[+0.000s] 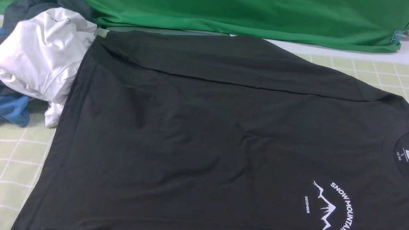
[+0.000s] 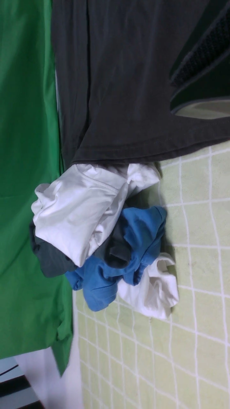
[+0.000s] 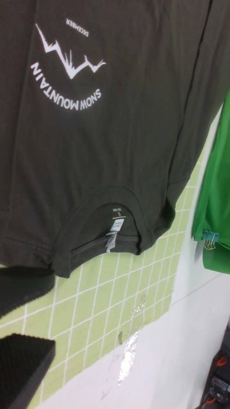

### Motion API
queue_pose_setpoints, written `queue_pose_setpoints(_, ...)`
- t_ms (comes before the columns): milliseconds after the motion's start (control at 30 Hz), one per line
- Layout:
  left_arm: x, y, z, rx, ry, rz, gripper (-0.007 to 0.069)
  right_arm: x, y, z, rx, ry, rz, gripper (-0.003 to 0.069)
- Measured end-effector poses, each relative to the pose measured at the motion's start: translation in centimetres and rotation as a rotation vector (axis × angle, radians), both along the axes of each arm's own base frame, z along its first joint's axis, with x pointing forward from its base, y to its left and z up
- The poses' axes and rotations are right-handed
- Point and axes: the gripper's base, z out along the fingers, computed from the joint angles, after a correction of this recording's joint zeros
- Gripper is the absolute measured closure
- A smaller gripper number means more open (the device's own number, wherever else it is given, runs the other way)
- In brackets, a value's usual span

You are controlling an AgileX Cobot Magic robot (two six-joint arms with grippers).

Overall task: Fold a long-sleeved shirt over a green coffee tablecloth.
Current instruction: 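Grasp the left edge of the dark T-shirt lying flat on the table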

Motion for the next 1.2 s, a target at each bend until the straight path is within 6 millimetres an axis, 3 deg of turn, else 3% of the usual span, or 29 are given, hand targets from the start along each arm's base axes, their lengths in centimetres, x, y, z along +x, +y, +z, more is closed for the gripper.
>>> queue_pose_setpoints(133, 0.1, -0.1, 0.5, -0.049, -0.062, -0.004, 0.0589, 0.0, 0.0, 0.0, 0.000, 0.000, 0.000, 0.0419)
queue_pose_setpoints(233, 0.1, -0.2, 1.5, -0.218, -0.169, -0.003, 0.0589, 0.0, 0.0, 0.0, 0.000, 0.000, 0.000, 0.0419)
queue_pose_setpoints(300, 0.0, 0.1, 2.6, -0.392, -0.304, 0.012, 0.0589, 0.0, 0.0, 0.0, 0.000, -0.003, 0.000, 0.0419)
queue_pose_setpoints(567, -1.2, 1.4, 5.7, -0.563, -0.702, 0.053, 0.0589, 0.2, 0.0, 1.2, -0.004, -0.134, 0.004, 0.0419)
queue_pose_setpoints(633, -1.6, 1.5, 6.3, -0.589, -0.793, 0.037, 0.0589, 0.2, 0.1, 1.6, 0.047, -0.183, 0.002, 0.0419)
queue_pose_setpoints(767, -2.7, 0.9, 10.0, -0.666, -0.889, -0.083, 0.0589, 0.2, 0.1, 3.2, 0.344, -0.369, -0.003, 0.0419)
queue_pose_setpoints(800, -3.1, 0.5, 12.6, -0.652, -0.851, -0.122, 0.0589, 0.1, 0.1, 3.9, 0.470, -0.448, 0.003, 0.0419)
queue_pose_setpoints(833, -2.9, 0.4, 12.4, -0.648, -0.828, -0.118, 0.0589, 0.1, 0.1, 3.9, 0.484, -0.455, 0.003, 0.0419)
queue_pose_setpoints(900, -2.9, 0.0, 15.5, -0.641, -0.676, -0.114, 0.0589, -0.1, 0.0, 4.5, 0.587, -0.516, 0.015, 0.0419)
queue_pose_setpoints(967, -1.7, -0.3, 17.1, -0.604, -0.441, -0.063, 0.0589, -0.1, 0.0, 4.6, 0.621, -0.534, 0.019, 0.0419)
queue_pose_setpoints(1000, -0.3, -0.4, 17.1, -0.549, -0.229, -0.022, 0.0589, -0.1, 0.0, 4.6, 0.631, -0.537, 0.020, 0.0419)
queue_pose_setpoints(1033, -0.1, -0.4, 17.4, -0.536, -0.228, -0.022, 0.0589, -0.1, 0.0, 4.6, 0.631, -0.537, 0.020, 0.0419)
queue_pose_setpoints(1100, 2.6, -0.8, 16.4, -0.397, 0.181, -0.004, 0.0589, -0.1, 0.0, 4.7, 0.644, -0.540, 0.020, 0.0419)
queue_pose_setpoints(1133, 2.8, -0.8, 16.3, -0.401, 0.209, -0.004, 0.0589, -0.1, 0.0, 4.7, 0.644, -0.540, 0.020, 0.0419)
queue_pose_setpoints(1167, 4.8, -1.1, 14.9, -0.346, 0.423, -0.032, 0.0589, -0.2, 0.0, 4.8, 0.649, -0.553, 0.024, 0.0419)
queue_pose_setpoints(1200, 4.9, -1.2, 14.6, -0.347, 0.457, -0.040, 0.0589, -0.2, 0.0, 4.8, 0.649, -0.555, 0.024, 0.0419)
